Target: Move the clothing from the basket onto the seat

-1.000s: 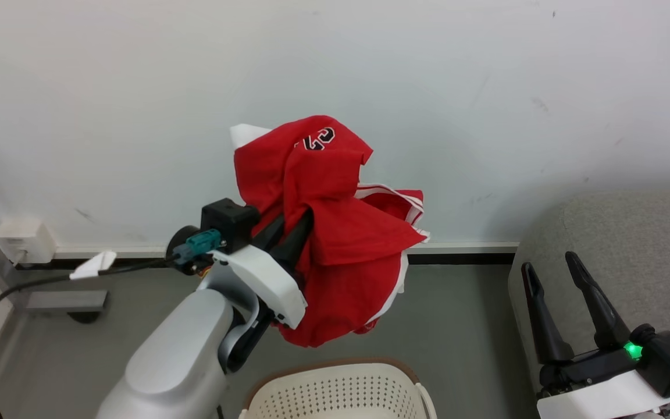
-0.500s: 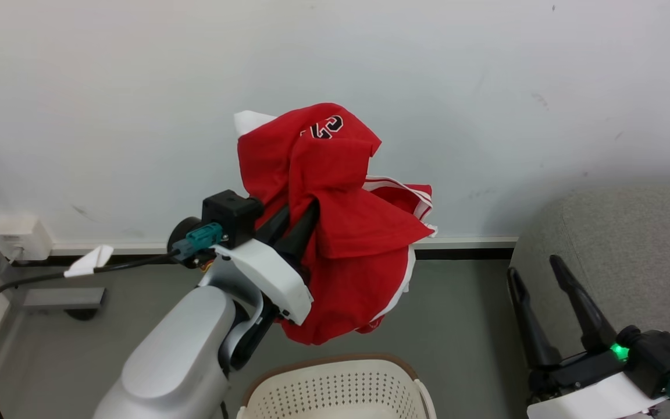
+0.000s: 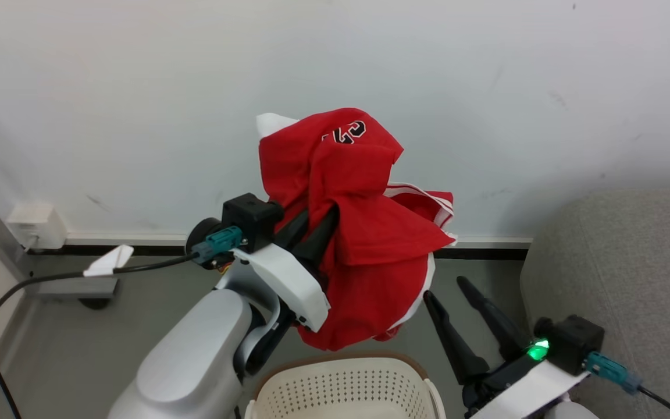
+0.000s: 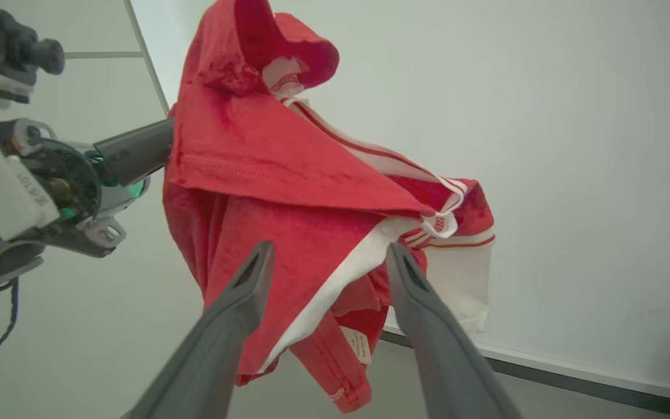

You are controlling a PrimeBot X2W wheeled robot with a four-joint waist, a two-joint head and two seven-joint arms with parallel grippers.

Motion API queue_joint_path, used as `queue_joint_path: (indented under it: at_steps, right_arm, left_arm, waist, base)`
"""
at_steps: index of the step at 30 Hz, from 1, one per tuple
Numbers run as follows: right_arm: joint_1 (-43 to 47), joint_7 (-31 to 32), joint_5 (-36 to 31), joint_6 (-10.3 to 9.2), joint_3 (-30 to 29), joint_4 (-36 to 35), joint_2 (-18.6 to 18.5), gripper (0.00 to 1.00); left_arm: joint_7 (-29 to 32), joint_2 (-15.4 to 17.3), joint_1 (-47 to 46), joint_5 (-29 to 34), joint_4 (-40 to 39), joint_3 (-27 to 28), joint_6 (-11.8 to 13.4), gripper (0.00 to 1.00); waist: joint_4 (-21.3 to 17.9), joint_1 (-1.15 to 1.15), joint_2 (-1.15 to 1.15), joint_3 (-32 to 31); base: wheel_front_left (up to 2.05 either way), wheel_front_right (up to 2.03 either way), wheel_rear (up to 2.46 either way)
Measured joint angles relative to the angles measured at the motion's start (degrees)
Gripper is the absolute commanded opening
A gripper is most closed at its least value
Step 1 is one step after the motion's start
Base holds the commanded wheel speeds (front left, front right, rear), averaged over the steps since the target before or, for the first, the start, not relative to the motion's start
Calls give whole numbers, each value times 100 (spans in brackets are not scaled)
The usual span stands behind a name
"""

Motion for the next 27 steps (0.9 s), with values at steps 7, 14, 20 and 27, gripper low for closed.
queue_joint_path:
  at_steps: [7,14,20,27]
  right_arm:
    - [-713,143,983,0,1117,968,4,100]
    - [-1346,86,1591,0,2005,1652,93,100]
    - [-1811,25,1639,0,2494,2252,207,100]
    - [-2076,8,1265,0,2376,2603,423,0]
  left_arm:
    - [45,-143,-15,1,-8,-182,-43,0]
    - [99,-303,-46,-26,-10,-345,-111,0]
    - [154,-408,-46,-125,12,-468,-182,0]
    - [158,-472,-41,-224,46,-533,-189,0]
  waist:
    - [217,0,0,-9]
    - [482,0,0,-12]
    - [718,0,0,-44]
    - [921,-1,0,-77]
  base:
    - [0,0,0]
    - [0,0,0]
    - [0,0,0]
    - [0,0,0]
